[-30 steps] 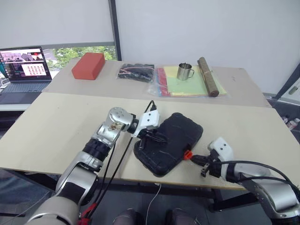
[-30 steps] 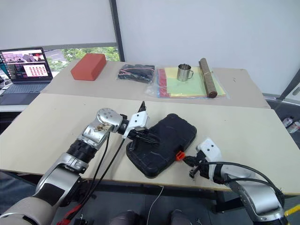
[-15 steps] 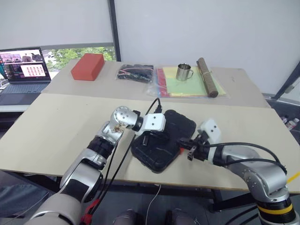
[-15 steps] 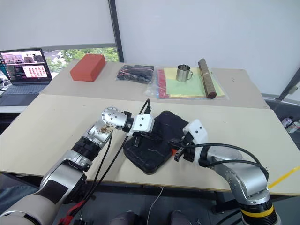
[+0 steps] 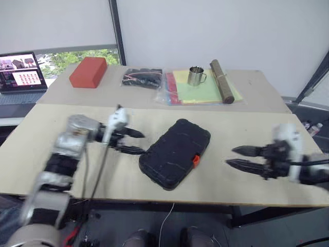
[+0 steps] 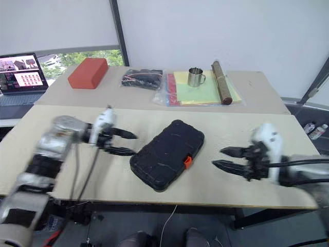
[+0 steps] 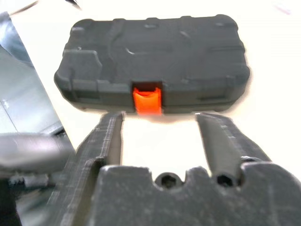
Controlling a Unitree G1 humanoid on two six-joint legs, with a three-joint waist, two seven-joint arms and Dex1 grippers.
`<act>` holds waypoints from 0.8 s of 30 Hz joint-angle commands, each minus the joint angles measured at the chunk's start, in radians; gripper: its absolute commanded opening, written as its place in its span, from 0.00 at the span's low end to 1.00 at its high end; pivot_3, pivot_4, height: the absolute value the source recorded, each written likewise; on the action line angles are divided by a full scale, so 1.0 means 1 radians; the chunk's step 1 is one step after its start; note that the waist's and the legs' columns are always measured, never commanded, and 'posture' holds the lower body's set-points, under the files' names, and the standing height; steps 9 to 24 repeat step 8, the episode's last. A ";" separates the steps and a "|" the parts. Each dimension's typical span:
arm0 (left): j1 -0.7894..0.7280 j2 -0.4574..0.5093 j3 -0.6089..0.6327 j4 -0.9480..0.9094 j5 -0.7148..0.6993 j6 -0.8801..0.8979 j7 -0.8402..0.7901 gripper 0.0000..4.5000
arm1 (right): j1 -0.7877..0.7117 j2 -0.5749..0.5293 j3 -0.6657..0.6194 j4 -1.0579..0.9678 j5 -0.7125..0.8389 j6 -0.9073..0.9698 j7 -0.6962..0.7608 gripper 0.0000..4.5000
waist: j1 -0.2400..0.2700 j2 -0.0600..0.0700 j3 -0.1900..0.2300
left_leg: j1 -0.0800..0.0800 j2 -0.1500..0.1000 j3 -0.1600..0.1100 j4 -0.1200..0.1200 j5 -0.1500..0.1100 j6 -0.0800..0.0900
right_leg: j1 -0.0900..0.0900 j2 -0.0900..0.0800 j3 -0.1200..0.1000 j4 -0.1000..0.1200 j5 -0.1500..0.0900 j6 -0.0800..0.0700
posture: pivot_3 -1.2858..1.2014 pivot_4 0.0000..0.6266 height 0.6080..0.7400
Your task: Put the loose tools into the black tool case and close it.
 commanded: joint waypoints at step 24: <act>0.161 0.266 0.154 -0.138 -0.173 0.036 -0.028 1.00 | 0.025 -0.176 -0.066 0.210 -0.036 -0.133 0.316 0.99 | 0.030 0.003 0.001 | 0.003 -0.003 -0.001 -0.001 -0.007 -0.005 | 0.004 -0.008 -0.001 -0.004 -0.008 0.012 | 0.52 0.24 0.97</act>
